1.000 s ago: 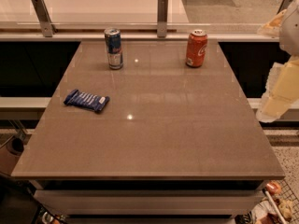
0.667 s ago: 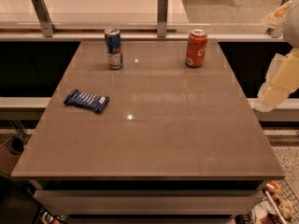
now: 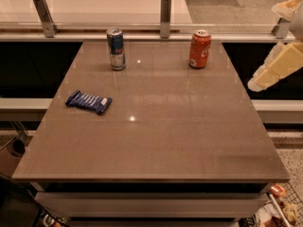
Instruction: Move coke can near rxbar blueberry
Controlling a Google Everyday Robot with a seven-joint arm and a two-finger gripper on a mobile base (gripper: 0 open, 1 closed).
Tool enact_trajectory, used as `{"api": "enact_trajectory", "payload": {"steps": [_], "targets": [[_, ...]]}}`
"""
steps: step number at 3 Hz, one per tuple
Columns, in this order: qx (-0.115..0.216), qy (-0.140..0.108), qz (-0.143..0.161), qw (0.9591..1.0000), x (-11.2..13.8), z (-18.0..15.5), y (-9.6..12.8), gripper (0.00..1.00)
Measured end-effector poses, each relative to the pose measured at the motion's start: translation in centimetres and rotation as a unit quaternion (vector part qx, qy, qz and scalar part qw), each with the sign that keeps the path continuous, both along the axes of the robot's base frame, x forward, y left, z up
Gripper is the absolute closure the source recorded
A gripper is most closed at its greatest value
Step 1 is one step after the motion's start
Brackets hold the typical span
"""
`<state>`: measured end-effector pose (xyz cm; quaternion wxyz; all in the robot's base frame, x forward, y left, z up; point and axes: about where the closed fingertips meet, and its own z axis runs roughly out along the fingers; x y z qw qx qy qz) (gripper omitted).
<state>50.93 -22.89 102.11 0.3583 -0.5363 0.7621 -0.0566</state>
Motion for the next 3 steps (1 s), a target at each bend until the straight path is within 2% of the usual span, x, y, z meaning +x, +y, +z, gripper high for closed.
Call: {"api": "enact_trajectory", "payload": {"steps": [1, 2, 3], "targets": [[0.055, -0.024, -0.011, 0.9981, 2.5, -1.4, -0.5, 0.00], [0.103, -0.033, -0.010, 0.9940, 4.5, -3.3, 0.1, 0.00], [0.174, -0.046, -0.006, 0.9836, 6.0, -5.2, 0.6, 0.00]]}}
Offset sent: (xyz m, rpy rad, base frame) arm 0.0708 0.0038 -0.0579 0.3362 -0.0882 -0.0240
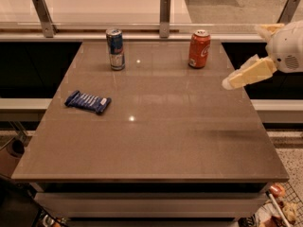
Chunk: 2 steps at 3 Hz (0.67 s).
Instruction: Move coke can near rxbar blueberry
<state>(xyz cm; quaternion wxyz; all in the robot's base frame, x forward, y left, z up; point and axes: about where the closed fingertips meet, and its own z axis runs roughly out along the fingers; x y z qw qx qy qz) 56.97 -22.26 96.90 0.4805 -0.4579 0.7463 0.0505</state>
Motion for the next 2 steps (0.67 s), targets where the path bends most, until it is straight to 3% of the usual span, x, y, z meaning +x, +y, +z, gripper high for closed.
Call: {"api": "enact_trajectory", "payload": {"steps": [1, 2], "targets": [[0.087, -0.017, 0.004, 0.9961, 1.39, -0.45, 0.87, 0.00], [0.086, -0.017, 0.004, 0.9962, 1.39, -0.45, 0.87, 0.00]]}}
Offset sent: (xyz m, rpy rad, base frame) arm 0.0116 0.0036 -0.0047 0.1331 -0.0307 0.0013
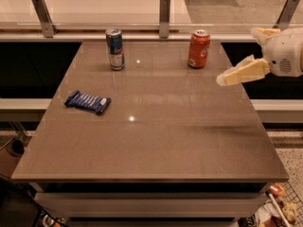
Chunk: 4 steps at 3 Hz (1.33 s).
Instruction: Move coke can near rxbar blueberry
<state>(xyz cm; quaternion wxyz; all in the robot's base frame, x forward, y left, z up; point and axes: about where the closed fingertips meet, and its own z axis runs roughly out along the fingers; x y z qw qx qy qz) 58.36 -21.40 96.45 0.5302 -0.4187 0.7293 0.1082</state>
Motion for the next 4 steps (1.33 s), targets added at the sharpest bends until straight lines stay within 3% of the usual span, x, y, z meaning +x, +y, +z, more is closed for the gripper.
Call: {"api": "enact_trajectory", "payload": {"steps": [2, 4], "targets": [[0.039, -0.023, -0.011, 0.9989, 4.7, 0.3, -1.0, 0.00], [0.091, -0.031, -0.037, 0.9947, 10.2, -0.8, -2.6, 0.00]]}}
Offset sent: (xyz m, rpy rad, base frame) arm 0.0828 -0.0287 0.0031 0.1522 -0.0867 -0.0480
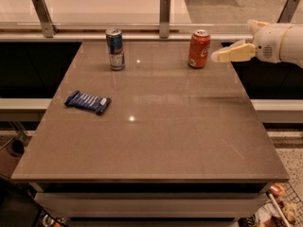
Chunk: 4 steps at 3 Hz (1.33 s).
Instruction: Move coke can near rxbar blueberry
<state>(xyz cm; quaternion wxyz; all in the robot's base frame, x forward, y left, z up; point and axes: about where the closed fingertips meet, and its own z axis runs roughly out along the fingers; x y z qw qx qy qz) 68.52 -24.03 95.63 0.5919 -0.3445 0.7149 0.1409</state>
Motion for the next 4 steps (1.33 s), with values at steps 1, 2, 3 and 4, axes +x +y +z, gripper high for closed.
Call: {"api": "enact_trajectory", "payload": {"steps": [1, 2, 3, 4], "targets": [[0.008, 0.008, -0.002, 0.9999, 2.4, -0.9, 0.6, 0.00], [0.021, 0.007, 0.005, 0.9997, 4.4, -1.6, 1.8, 0.00], [0.046, 0.004, 0.009, 0.9989, 5.9, -2.7, 3.0, 0.00], [0.067, -0.002, 0.009, 0.9977, 7.0, -3.9, 4.0, 0.00]]}}
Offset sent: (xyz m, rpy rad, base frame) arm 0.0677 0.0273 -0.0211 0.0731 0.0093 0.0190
